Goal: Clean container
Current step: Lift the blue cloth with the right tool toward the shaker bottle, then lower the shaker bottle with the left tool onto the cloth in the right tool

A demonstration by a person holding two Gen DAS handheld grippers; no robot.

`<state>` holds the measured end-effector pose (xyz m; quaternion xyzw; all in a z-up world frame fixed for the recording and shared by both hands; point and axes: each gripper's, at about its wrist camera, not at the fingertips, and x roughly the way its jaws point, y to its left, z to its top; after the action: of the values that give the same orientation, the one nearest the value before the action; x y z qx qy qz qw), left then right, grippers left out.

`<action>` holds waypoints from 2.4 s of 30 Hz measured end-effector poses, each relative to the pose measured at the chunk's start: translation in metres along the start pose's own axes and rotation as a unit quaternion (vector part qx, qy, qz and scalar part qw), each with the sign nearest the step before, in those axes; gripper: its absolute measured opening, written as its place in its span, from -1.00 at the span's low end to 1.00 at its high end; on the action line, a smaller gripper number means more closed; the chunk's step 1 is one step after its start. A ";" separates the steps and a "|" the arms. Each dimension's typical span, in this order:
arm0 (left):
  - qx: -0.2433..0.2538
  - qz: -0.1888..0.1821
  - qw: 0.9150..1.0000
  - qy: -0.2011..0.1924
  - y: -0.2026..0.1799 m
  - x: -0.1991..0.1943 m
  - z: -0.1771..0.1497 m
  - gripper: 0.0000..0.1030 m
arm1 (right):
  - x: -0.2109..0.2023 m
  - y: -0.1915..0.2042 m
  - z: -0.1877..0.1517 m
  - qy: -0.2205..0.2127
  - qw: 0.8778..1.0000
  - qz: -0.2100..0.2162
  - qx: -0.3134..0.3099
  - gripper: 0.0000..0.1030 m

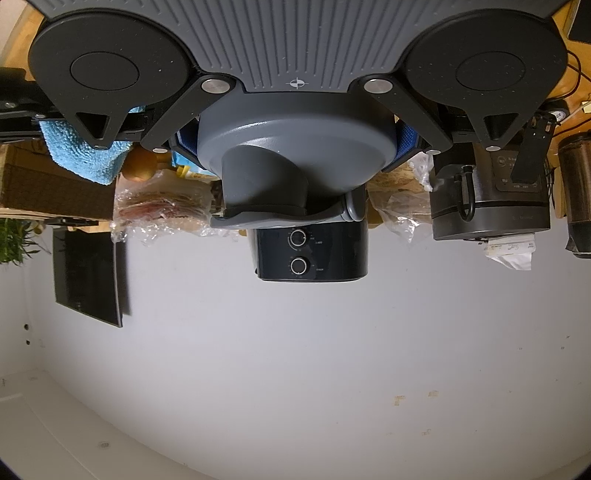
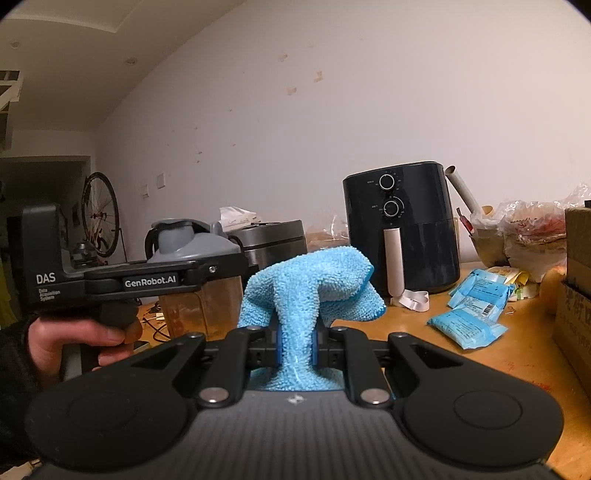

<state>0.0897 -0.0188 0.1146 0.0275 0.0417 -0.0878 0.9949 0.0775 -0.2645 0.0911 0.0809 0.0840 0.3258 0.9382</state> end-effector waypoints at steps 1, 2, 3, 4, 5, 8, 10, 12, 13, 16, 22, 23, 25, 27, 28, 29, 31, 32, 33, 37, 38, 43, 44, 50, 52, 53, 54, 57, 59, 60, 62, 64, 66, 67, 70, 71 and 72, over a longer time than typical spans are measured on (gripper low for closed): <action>0.000 -0.003 1.000 0.000 0.001 0.000 0.000 0.85 | 0.000 0.000 0.000 0.000 1.000 0.001 0.000 -0.87; 0.001 -0.006 1.000 0.000 0.002 0.000 0.000 0.85 | -0.001 0.000 0.000 0.000 1.000 0.002 0.000 -0.87; 0.001 -0.011 1.000 0.000 0.003 0.000 0.000 0.85 | -0.001 -0.001 0.000 0.000 1.000 0.004 0.000 -0.87; 0.002 -0.016 1.000 -0.001 0.004 0.000 0.000 0.85 | -0.001 -0.001 0.000 0.001 1.000 0.007 -0.001 -0.87; 0.002 -0.022 1.000 -0.001 0.006 0.000 0.000 0.85 | -0.002 -0.001 0.000 0.001 1.000 0.010 -0.002 -0.87; 0.004 -0.039 0.999 -0.003 0.011 0.000 -0.001 0.85 | -0.003 -0.002 -0.001 0.000 1.000 0.021 -0.004 -0.86; 0.004 -0.052 0.999 -0.004 0.015 0.000 -0.002 0.85 | -0.003 -0.003 -0.002 0.000 1.000 0.028 -0.005 -0.86; 0.005 -0.066 0.998 -0.006 0.018 0.000 -0.002 0.85 | -0.003 -0.002 -0.003 0.001 0.999 0.034 -0.007 -0.86; 0.006 -0.073 0.997 -0.007 0.020 0.001 -0.003 0.85 | -0.003 -0.002 -0.004 0.002 0.999 0.036 -0.008 -0.86; 0.008 -0.096 0.995 -0.009 0.024 0.002 -0.003 0.85 | -0.002 0.000 -0.005 0.004 0.999 0.045 -0.012 -0.85; 0.011 -0.135 0.991 -0.018 0.030 0.006 -0.006 0.84 | -0.003 0.004 -0.007 0.005 0.998 0.059 -0.019 -0.85; 0.011 -0.142 0.990 -0.019 0.031 0.007 -0.007 0.84 | -0.003 0.004 -0.007 0.006 0.998 0.059 -0.020 -0.84; 0.012 -0.157 0.987 -0.021 0.034 0.008 -0.008 0.84 | -0.003 0.005 -0.008 0.007 0.998 0.060 -0.021 -0.84; 0.013 -0.173 0.985 -0.021 0.036 0.010 -0.009 0.84 | -0.003 0.005 -0.008 0.008 0.998 0.063 -0.022 -0.84; 0.014 -0.180 0.983 -0.022 0.037 0.011 -0.009 0.84 | -0.003 0.006 -0.008 0.007 0.998 0.064 -0.023 -0.84; 0.014 -0.187 0.982 -0.021 0.038 0.012 -0.009 0.84 | -0.003 0.007 -0.008 0.008 0.998 0.065 -0.024 -0.84; 0.014 -0.199 0.980 -0.021 0.039 0.013 -0.009 0.84 | -0.003 0.008 -0.009 0.009 0.997 0.068 -0.026 -0.84; 0.014 -0.205 0.978 -0.021 0.040 0.014 -0.009 0.84 | -0.003 0.008 -0.009 0.009 0.997 0.070 -0.027 -0.84; 0.015 -0.211 0.977 -0.021 0.040 0.015 -0.009 0.84 | -0.002 0.009 -0.010 0.010 0.997 0.072 -0.029 -0.84; 0.016 -0.229 0.973 -0.021 0.043 0.017 -0.010 0.84 | -0.002 0.013 -0.011 0.012 0.996 0.077 -0.033 -0.84; 0.017 -0.233 0.972 -0.021 0.044 0.018 -0.011 0.84 | -0.002 0.014 -0.012 0.011 0.996 0.078 -0.033 -0.84; 0.017 -0.244 0.969 -0.021 0.046 0.020 -0.012 0.84 | 0.001 0.020 -0.012 0.012 0.995 0.086 -0.041 -0.84; 0.017 -0.245 0.969 -0.021 0.046 0.020 -0.012 0.84 | 0.002 0.022 -0.012 0.013 0.995 0.088 -0.044 -0.84; 0.018 -0.245 0.969 -0.021 0.046 0.021 -0.014 0.84 | 0.011 0.027 -0.012 0.020 0.994 0.098 -0.054 -0.83; 0.019 -0.245 0.969 -0.021 0.045 0.021 -0.014 0.84 | 0.015 0.029 -0.012 0.022 0.993 0.102 -0.057 -0.83; 0.019 -0.245 0.969 -0.021 0.045 0.021 -0.015 0.84 | 0.017 0.030 -0.012 0.023 0.993 0.104 -0.058 -0.83; 0.019 -0.245 0.969 -0.021 0.045 0.021 -0.015 0.84 | 0.019 0.031 -0.011 0.024 0.992 0.106 -0.060 -0.83; 0.019 -0.245 0.969 -0.020 0.045 0.021 -0.015 0.84 | 0.026 0.034 -0.010 0.027 0.991 0.111 -0.064 -0.83; 0.019 -0.245 0.969 -0.019 0.046 0.022 -0.014 0.84 | 0.029 0.035 -0.009 0.026 0.991 0.114 -0.066 -0.82; 0.019 -0.245 0.969 -0.019 0.046 0.022 -0.014 0.84 | 0.030 0.035 -0.008 0.026 0.991 0.115 -0.067 -0.82; 0.019 -0.245 0.969 -0.018 0.045 0.022 -0.014 0.84 | 0.033 0.037 -0.006 0.025 0.991 0.115 -0.069 -0.82; 0.020 -0.244 0.969 -0.017 0.045 0.021 -0.013 0.84 | 0.036 0.038 -0.004 0.025 0.991 0.114 -0.070 -0.82; 0.020 -0.244 0.969 -0.017 0.045 0.021 -0.013 0.84 | 0.038 0.038 -0.003 0.026 0.991 0.114 -0.071 -0.82; 0.019 -0.244 0.969 -0.017 0.046 0.021 -0.013 0.84 | 0.040 0.039 -0.002 0.026 0.990 0.114 -0.072 -0.82; 0.018 -0.244 0.969 -0.016 0.046 0.021 -0.013 0.84 | 0.042 0.040 0.000 0.029 0.990 0.112 -0.076 -0.82; 0.018 -0.244 0.969 -0.016 0.046 0.022 -0.013 0.84 | 0.042 0.041 0.000 0.030 0.990 0.112 -0.077 -0.81; 0.018 -0.244 0.969 -0.016 0.046 0.022 -0.013 0.84 | 0.042 0.041 0.000 0.031 0.990 0.112 -0.077 -0.81</action>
<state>0.1180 0.0237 0.1019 0.0331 0.0296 -0.3291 0.9433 0.0859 -0.2066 0.0954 0.0076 0.0779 0.4362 0.8965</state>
